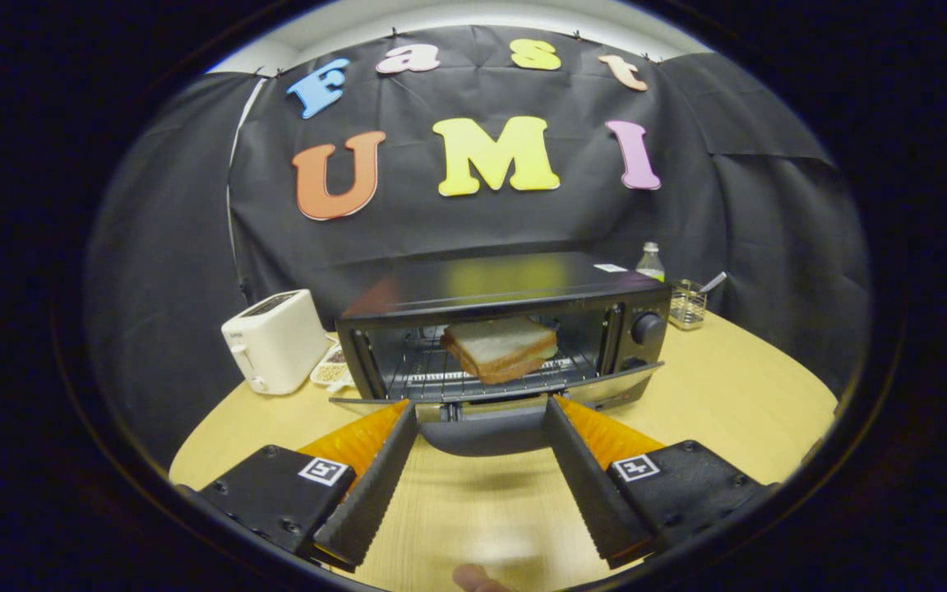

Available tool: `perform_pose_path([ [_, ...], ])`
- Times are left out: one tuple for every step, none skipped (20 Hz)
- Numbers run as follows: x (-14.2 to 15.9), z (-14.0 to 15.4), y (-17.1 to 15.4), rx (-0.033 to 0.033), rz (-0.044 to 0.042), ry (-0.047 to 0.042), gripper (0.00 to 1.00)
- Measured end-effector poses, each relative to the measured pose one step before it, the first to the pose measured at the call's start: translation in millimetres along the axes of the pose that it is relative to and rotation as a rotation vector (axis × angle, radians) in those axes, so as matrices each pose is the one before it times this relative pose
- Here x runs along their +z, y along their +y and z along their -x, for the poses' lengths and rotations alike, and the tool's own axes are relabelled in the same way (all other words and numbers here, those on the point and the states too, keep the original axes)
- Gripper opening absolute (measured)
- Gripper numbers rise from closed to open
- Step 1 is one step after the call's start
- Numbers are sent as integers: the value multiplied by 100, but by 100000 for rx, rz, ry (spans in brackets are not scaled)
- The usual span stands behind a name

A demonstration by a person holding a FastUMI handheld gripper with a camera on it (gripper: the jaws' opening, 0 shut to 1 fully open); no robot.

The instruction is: Open the toaster oven, put the food inside, and close the toaster oven door.

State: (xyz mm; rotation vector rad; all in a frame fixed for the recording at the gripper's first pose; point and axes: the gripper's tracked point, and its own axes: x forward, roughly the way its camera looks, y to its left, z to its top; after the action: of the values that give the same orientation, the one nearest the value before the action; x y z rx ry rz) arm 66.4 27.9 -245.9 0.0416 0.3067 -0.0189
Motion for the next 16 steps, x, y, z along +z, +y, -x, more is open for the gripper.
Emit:
perform_pose_path([
  [301,-299,-432,-1713,-301,310,100],
  [289,-252,-101,-59,-1178,591,100],
  [329,52,-195,-283,-1627,951,100],
  [423,120,-409,-665,-1792,768,100],
  [476,285,-315,-442,-1644,185,100],
  [1075,602,-345,268,-1052,-299,100],
  [559,547,-92,347,-61,-271,100],
  [607,440,-236,2,438,-612,100],
  [614,740,-65,-61,717,-839,100],
  [787,703,-58,112,777,-1362,100],
  [872,823,-56,-152,709,-1327,100],
  [976,1007,157,409,478,-1645,100],
  [1183,1106,183,362,527,-1655,100],
  [1021,1054,-37,-403,375,-1504,100],
  [1406,1190,17,-389,490,-2158,100],
  [1320,1021,223,564,536,-1981,100],
])
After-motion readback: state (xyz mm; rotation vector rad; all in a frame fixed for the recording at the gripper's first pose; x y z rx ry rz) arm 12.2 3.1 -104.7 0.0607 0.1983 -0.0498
